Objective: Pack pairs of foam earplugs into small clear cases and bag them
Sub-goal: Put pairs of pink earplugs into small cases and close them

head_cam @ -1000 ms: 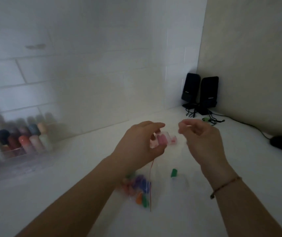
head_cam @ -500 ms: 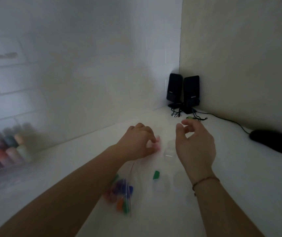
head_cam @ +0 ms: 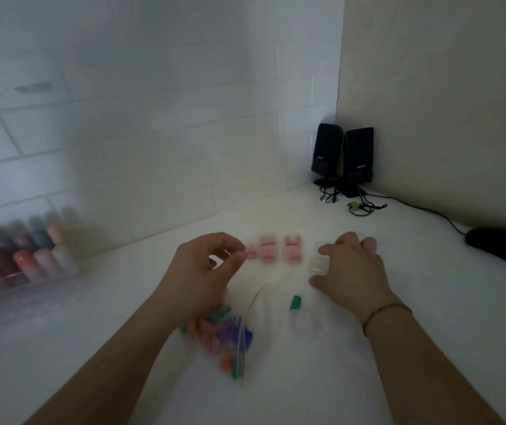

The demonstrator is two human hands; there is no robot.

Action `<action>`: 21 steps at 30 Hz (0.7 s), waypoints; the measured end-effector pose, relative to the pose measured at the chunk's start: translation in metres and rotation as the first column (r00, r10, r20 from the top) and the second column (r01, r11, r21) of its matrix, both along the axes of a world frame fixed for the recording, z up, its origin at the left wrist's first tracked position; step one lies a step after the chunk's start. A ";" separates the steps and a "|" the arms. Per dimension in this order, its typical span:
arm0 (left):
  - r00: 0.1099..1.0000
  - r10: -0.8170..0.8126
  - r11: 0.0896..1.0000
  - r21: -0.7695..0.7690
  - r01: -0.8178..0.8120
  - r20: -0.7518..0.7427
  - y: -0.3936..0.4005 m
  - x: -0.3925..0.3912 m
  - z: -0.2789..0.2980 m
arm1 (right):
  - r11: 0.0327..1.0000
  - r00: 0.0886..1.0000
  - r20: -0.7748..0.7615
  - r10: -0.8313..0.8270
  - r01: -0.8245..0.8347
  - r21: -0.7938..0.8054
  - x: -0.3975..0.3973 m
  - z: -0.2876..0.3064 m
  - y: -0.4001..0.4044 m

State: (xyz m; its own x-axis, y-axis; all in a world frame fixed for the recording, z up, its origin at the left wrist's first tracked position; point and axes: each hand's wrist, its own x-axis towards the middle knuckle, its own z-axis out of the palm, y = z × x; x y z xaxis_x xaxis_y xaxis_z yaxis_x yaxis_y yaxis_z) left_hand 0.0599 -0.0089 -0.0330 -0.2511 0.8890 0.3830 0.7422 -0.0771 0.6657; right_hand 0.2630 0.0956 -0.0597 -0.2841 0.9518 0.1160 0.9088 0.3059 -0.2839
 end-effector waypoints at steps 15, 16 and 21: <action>0.374 -0.164 0.902 -0.015 0.432 0.913 -0.019 -0.003 0.008 | 0.758 0.676 -0.375 0.634 -0.451 0.471 -0.046 0.028 -0.049; 0.338 -0.154 0.899 -0.011 0.438 0.928 -0.020 -0.005 0.009 | 0.770 0.677 -0.392 0.623 -0.440 0.463 -0.046 0.028 -0.050; 0.192 -0.147 0.898 0.049 0.437 0.970 -0.022 -0.006 0.013 | 0.754 0.554 -0.514 0.654 -0.432 0.495 -0.046 0.031 -0.061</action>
State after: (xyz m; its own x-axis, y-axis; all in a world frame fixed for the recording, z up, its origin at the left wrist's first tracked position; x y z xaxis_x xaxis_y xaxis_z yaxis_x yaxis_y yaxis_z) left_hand 0.0539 -0.0305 -0.0202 0.0038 0.9940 -0.1092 -0.4763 0.0978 0.8738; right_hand 0.2168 0.0345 -0.0290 -0.4859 0.5260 0.6980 0.1697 0.8402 -0.5150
